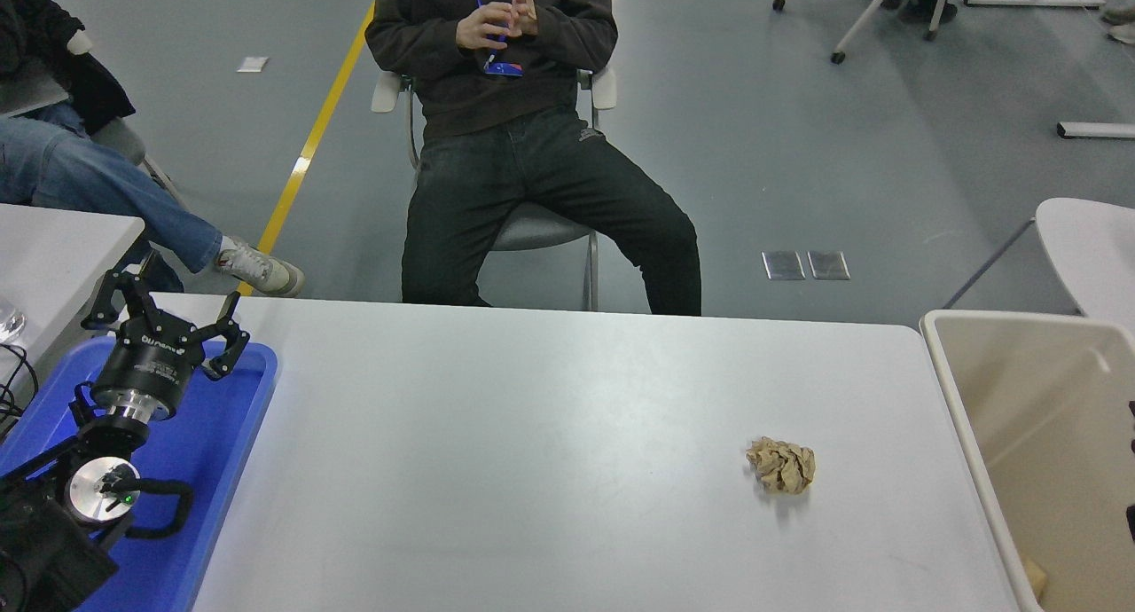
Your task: Clean the table surface
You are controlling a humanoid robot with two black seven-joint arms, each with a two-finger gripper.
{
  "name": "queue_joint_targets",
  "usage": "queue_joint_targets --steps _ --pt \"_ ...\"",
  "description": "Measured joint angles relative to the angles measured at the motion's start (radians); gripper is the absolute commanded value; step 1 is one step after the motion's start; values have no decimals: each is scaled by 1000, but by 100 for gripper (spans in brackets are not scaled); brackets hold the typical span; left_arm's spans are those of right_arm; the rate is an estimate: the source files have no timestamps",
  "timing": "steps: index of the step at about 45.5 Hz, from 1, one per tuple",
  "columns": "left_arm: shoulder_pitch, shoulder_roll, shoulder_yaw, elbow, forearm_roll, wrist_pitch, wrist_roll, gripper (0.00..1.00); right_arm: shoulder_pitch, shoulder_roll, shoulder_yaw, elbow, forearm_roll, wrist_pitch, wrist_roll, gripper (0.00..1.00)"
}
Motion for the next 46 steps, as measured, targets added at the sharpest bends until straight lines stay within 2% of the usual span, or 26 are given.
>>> queue_joint_targets --steps 7,19,33,46 --pt "0 0 0 0 0 0 0 100 -66 -2 159 120 2 48 -4 99" --pt "0 0 0 0 0 0 0 100 -175 19 378 316 12 226 -3 99" --pt "0 0 0 0 0 0 0 100 -256 15 446 445 21 405 0 99" --pt "0 0 0 0 0 0 0 100 -288 1 454 531 73 485 -5 99"
